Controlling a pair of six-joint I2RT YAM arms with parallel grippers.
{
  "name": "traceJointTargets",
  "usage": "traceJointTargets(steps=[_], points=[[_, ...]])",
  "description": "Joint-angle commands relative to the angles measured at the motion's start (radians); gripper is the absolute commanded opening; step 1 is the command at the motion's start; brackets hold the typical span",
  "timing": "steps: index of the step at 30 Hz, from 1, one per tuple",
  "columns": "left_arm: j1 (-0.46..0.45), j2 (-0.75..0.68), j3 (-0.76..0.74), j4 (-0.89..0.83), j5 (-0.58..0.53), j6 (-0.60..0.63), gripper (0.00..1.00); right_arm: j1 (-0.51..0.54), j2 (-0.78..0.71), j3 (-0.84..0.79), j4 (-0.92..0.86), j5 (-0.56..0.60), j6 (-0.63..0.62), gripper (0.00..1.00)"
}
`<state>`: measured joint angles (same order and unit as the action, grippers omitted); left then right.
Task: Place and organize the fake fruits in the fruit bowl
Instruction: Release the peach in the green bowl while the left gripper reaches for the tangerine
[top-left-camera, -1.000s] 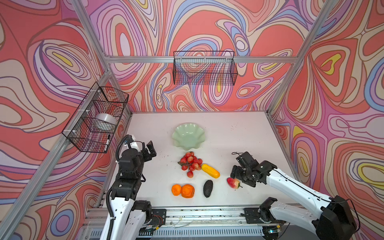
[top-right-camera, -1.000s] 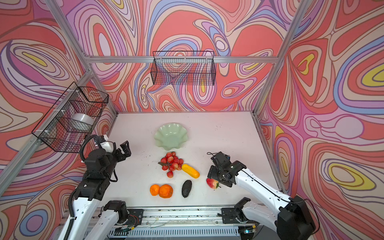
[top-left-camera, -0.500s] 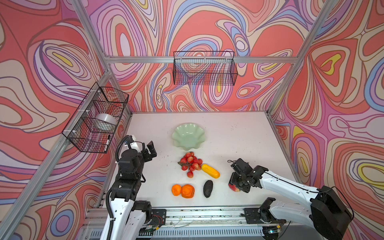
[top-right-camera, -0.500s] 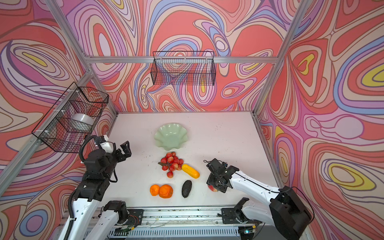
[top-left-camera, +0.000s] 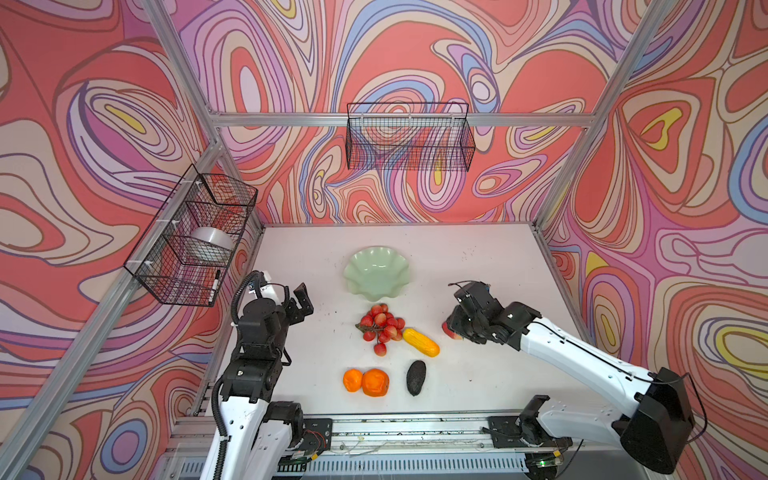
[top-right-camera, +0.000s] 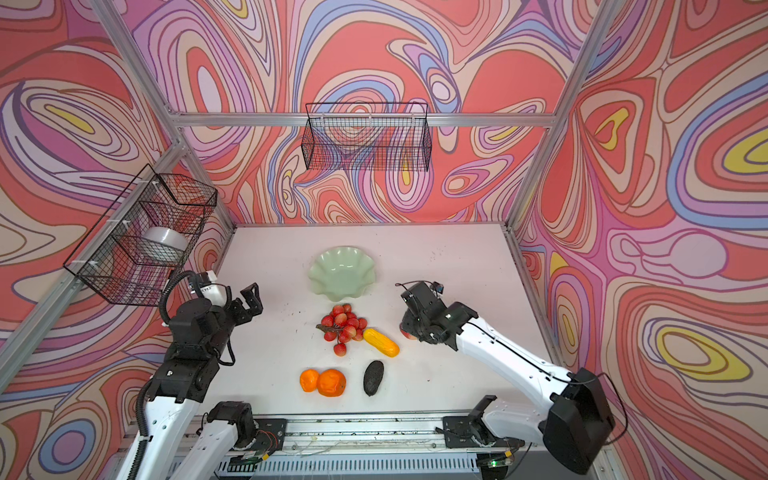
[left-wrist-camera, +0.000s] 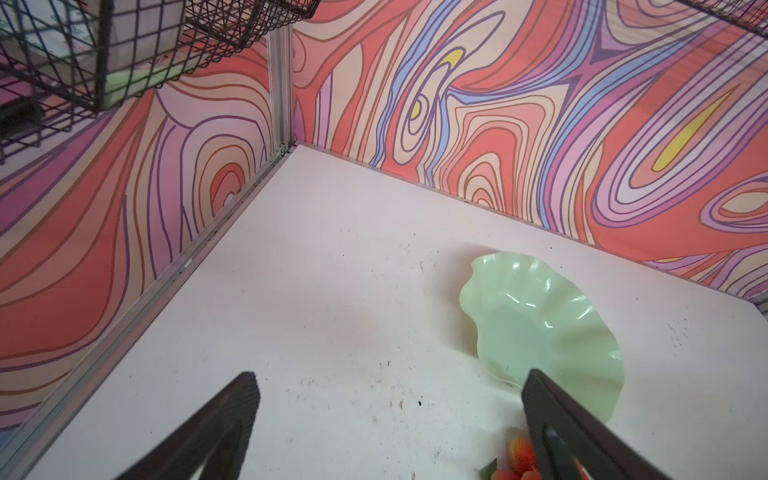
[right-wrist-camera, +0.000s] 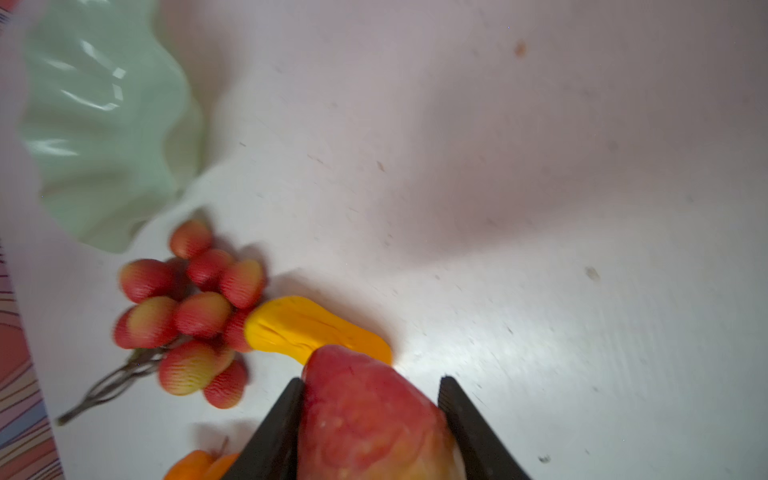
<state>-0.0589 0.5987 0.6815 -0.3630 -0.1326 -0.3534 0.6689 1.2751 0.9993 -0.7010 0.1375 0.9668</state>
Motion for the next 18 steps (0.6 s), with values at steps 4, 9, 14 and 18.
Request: traceJointTargets(steps=[4,9,14,18], points=[[-0.001,0.042,0.13,-0.339,0.211,-0.127,0.99,0.003,0.367,0.359,0.233,0.023,-0.298,0.35],[-0.004,0.011,0.006,-0.393,0.478,-0.274,0.88,-0.002,0.736,0.691,0.266,-0.048,-0.422,0.35],[-0.121,-0.005,-0.044,-0.466,0.408,-0.39,0.87,-0.002,1.028,0.994,0.21,-0.097,-0.495,0.35],[-0.255,0.015,-0.068,-0.489,0.315,-0.448,0.86,-0.002,1.172,1.136,0.174,-0.087,-0.528,0.35]])
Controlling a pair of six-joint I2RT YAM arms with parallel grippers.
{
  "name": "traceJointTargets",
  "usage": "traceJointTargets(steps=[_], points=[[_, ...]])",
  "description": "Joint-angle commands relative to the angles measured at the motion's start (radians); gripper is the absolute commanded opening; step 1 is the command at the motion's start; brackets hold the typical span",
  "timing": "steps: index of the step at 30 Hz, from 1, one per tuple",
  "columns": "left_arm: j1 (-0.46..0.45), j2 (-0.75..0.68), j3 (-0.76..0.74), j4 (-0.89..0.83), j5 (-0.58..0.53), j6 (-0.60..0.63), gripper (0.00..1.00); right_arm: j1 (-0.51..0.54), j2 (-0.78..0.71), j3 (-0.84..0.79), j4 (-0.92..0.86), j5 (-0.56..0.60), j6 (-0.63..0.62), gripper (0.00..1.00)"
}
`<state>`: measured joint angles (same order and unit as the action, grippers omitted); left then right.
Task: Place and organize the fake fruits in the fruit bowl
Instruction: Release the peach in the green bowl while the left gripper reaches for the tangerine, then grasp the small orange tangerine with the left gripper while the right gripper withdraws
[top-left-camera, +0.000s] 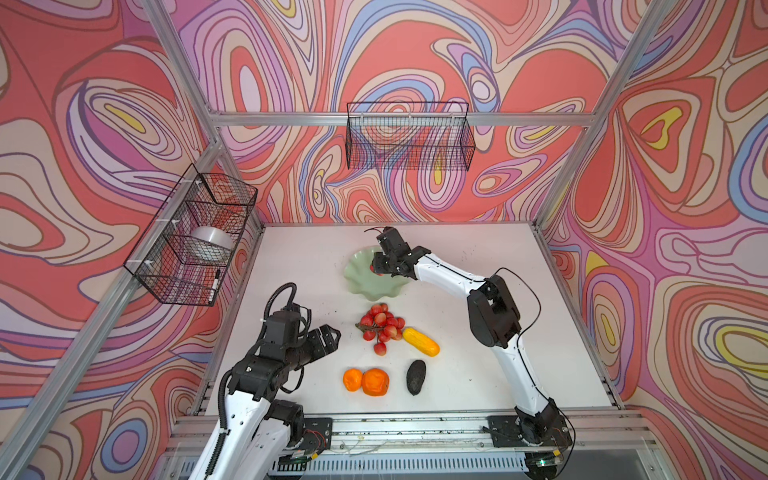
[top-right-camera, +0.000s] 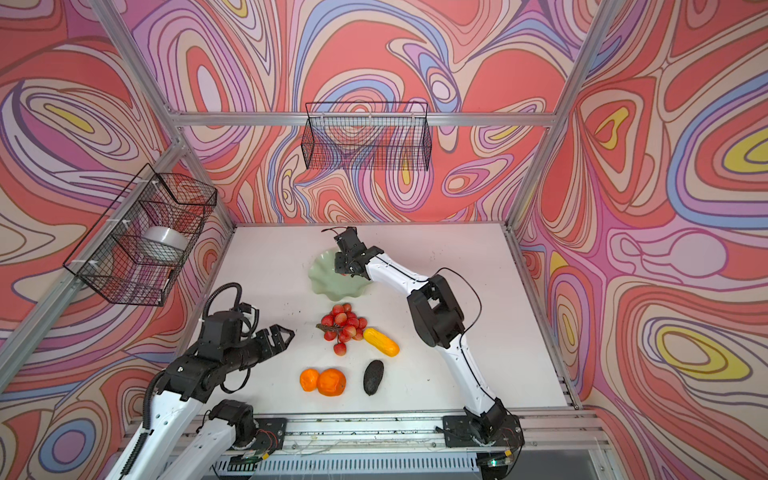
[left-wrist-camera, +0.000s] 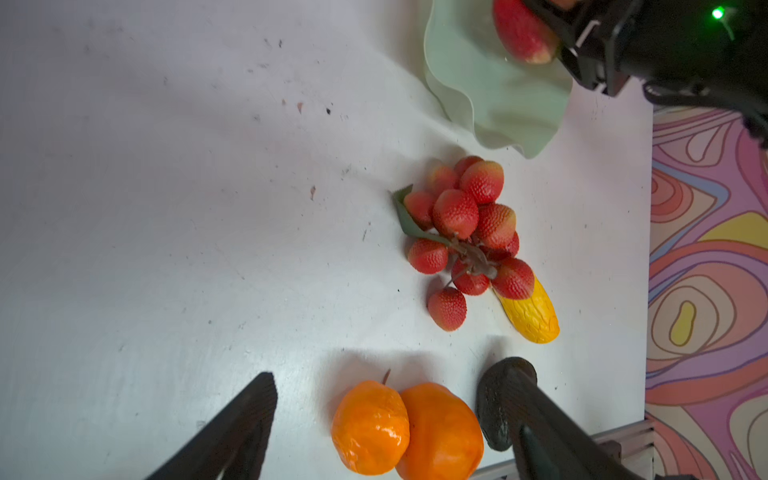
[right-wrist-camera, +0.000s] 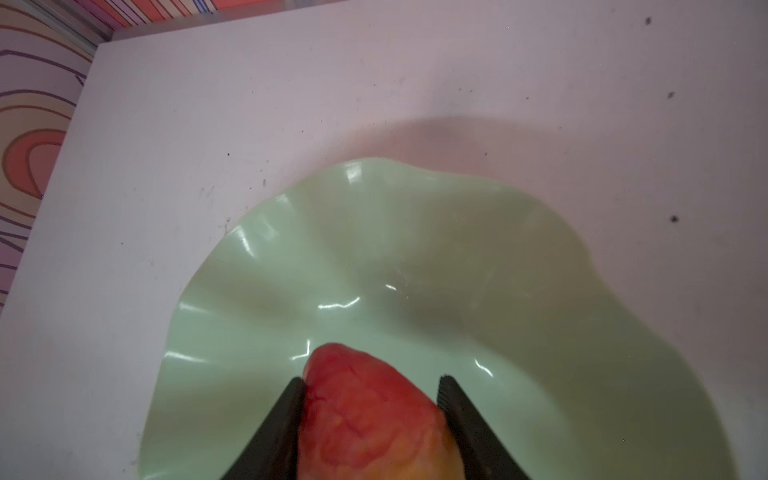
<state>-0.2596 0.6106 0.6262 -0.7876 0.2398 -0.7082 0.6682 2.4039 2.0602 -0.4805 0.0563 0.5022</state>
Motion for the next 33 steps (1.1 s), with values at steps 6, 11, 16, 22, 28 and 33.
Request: traceJointTargets(steps=[6,11,16,22,28,33], points=[[-0.134,0.003,-0.101,-0.013,-0.035,-0.16,0.85,-0.002,0.124,0.116,-0.058,0.016,-0.073,0.45],[-0.153,0.002,-0.173,0.022,-0.019,-0.165,0.86,-0.002,0.122,0.11,-0.044,0.009,-0.071,0.68],[-0.197,0.022,-0.189,0.069,-0.011,-0.171,0.87,-0.004,0.059,0.074,-0.008,0.01,-0.077,0.82],[-0.276,0.056,-0.2,0.117,-0.038,-0.197,0.88,-0.03,-0.163,-0.024,0.093,0.054,-0.099,0.92],[-0.346,0.169,-0.208,0.153,-0.088,-0.206,0.89,-0.053,-0.474,-0.3,0.176,0.104,-0.102,0.98],[-0.364,0.246,-0.217,0.196,-0.093,-0.214,0.84,-0.075,-0.712,-0.565,0.198,0.083,-0.035,0.99]])
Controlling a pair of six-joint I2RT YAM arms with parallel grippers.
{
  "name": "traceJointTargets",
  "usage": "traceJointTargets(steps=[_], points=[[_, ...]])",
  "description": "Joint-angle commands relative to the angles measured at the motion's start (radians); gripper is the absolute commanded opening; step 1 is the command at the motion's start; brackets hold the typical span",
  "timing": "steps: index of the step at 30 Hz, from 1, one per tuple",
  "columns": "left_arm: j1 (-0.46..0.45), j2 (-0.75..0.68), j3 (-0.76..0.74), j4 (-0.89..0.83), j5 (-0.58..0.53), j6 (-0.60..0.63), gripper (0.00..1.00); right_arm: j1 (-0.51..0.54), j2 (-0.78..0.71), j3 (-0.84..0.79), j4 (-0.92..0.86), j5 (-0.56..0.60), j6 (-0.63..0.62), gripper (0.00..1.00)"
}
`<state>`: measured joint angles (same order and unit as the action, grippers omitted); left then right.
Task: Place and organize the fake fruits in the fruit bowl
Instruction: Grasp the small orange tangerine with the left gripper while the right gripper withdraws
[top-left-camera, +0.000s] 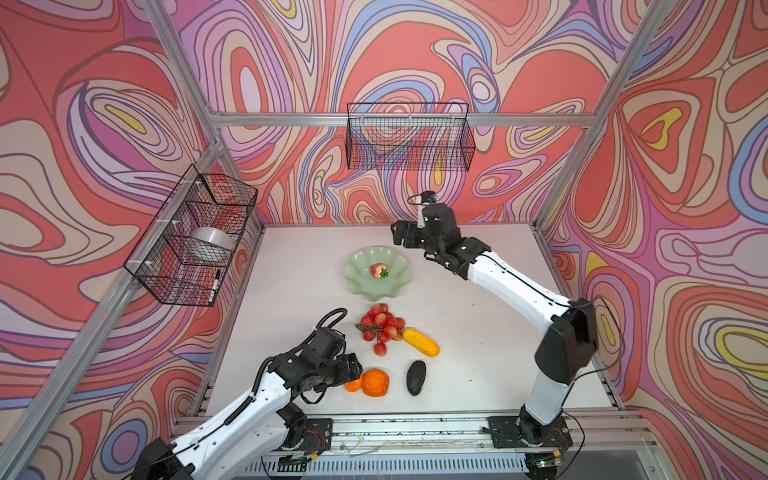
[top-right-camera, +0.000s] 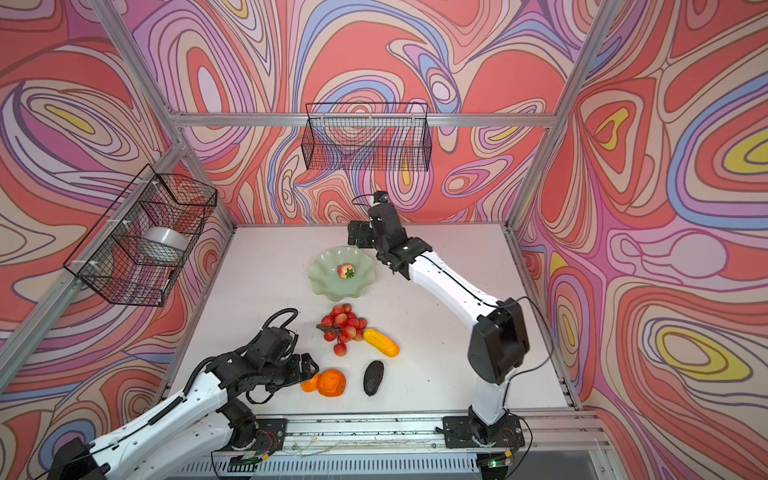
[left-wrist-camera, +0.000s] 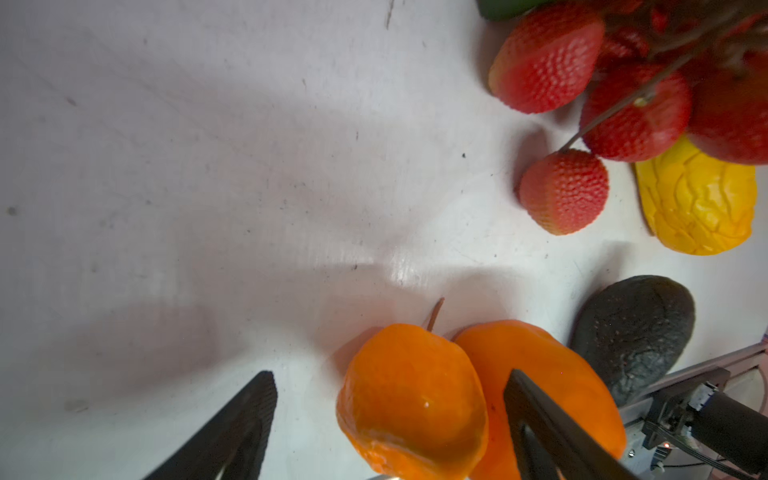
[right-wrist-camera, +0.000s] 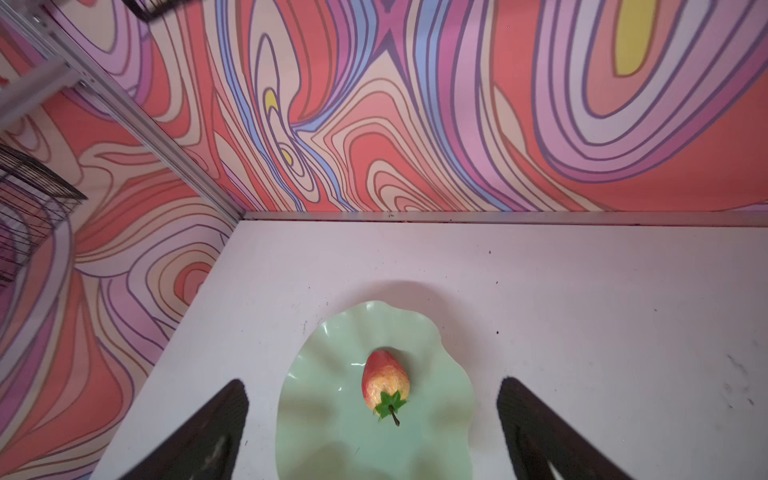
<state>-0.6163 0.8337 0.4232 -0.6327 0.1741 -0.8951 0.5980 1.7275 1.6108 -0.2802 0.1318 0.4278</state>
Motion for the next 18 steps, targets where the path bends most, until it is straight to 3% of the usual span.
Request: traceJointTargets(steps=[1,6,15,17,18], points=[[-0.01,0.032,-0.021,0.057,-0.022,-0.036,0.82,-0.008,-0.064,-0.148,-0.014,0.013,0.051,0.98],[-0.021,0.052,-0.055,0.097,-0.003,-0.086,0.7,-0.031,-0.162,-0.289,-0.033,0.031,0.099,0.98],[-0.022,-0.028,-0.055,0.025,-0.043,-0.143,0.47,-0.059,-0.171,-0.355,-0.017,0.006,0.147,0.98],[-0.022,-0.043,-0.037,0.004,-0.058,-0.143,0.49,-0.064,-0.167,-0.358,-0.025,0.0,0.145,0.98],[-0.021,-0.048,-0.024,-0.006,-0.066,-0.138,0.59,-0.065,-0.167,-0.36,-0.028,-0.007,0.145,0.98]])
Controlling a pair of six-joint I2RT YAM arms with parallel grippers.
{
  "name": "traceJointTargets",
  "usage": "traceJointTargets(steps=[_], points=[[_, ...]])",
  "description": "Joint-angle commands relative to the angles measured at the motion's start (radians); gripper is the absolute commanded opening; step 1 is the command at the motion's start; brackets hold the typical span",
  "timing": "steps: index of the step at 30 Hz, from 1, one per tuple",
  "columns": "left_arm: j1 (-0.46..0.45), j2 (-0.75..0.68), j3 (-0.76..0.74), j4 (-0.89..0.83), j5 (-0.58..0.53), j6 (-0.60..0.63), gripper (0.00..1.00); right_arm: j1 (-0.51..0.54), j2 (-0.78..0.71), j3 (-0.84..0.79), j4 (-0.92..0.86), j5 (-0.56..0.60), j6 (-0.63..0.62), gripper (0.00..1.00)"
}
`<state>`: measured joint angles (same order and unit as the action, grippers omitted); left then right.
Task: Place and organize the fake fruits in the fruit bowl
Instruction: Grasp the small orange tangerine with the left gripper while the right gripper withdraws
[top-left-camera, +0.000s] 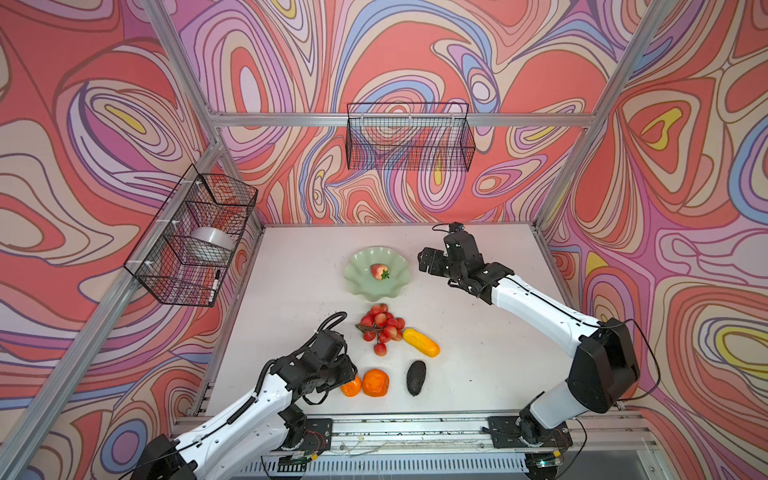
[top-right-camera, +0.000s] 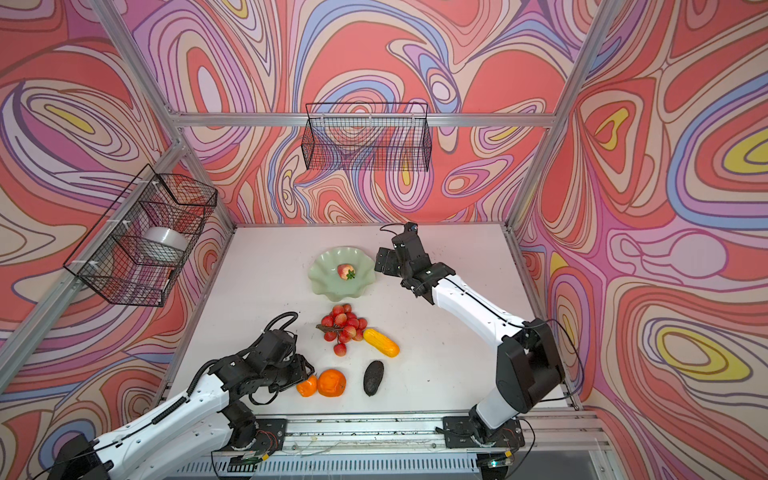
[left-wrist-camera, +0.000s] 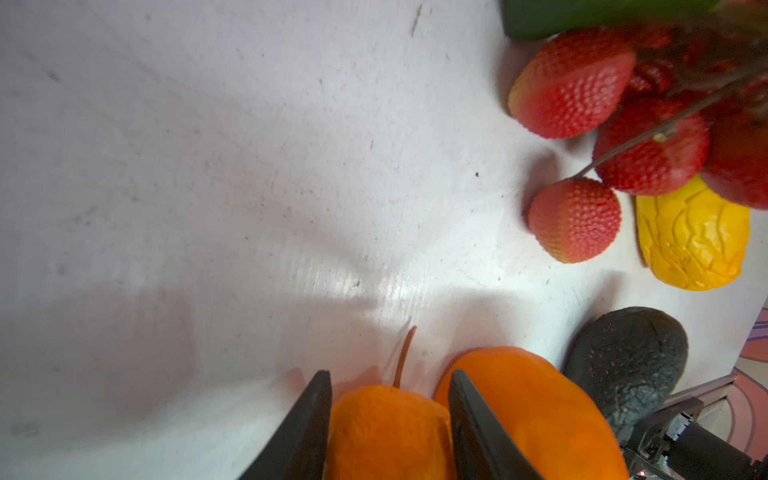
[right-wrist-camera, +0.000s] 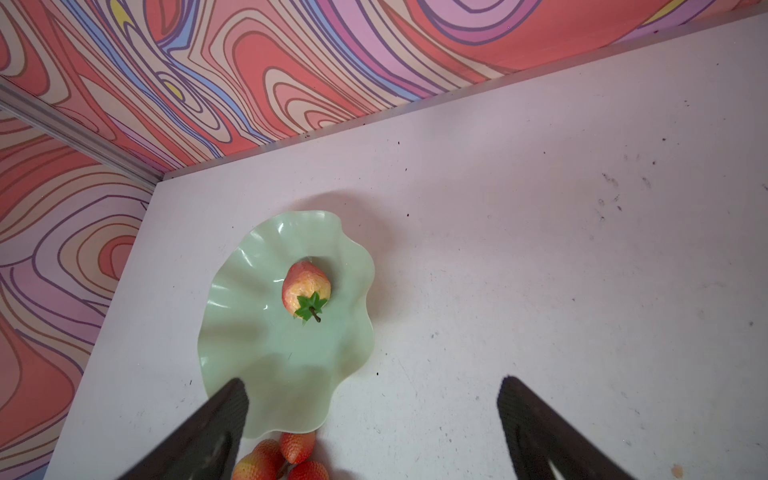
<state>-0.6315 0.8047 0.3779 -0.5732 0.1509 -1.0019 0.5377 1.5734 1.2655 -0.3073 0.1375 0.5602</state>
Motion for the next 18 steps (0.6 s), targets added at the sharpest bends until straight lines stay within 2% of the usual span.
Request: traceJointTargets(steps=[1,2,4,8,13,18], points=[[-0.007,-0.022,0.034,-0.074,-0.046,-0.024,0.67,-0.006,-0.011,-0.017,-0.005,-0.018,0.012,0.98],[-0.006,-0.022,0.054,-0.099,-0.054,-0.015,0.75,-0.007,-0.013,-0.018,-0.011,-0.021,0.011,0.99],[-0.007,-0.018,0.103,-0.178,-0.073,0.003,0.86,-0.008,-0.018,-0.025,-0.019,-0.024,0.009,0.98],[-0.006,-0.03,0.189,-0.318,-0.071,0.037,0.98,-0.009,-0.034,-0.048,-0.021,-0.029,0.012,0.98],[-0.027,-0.087,0.121,-0.294,-0.001,-0.034,1.0,-0.01,-0.034,-0.055,-0.033,-0.029,0.018,0.99],[-0.103,-0.114,0.069,-0.297,-0.058,-0.103,1.0,-0.012,-0.052,-0.063,-0.039,-0.014,0.014,0.98]])
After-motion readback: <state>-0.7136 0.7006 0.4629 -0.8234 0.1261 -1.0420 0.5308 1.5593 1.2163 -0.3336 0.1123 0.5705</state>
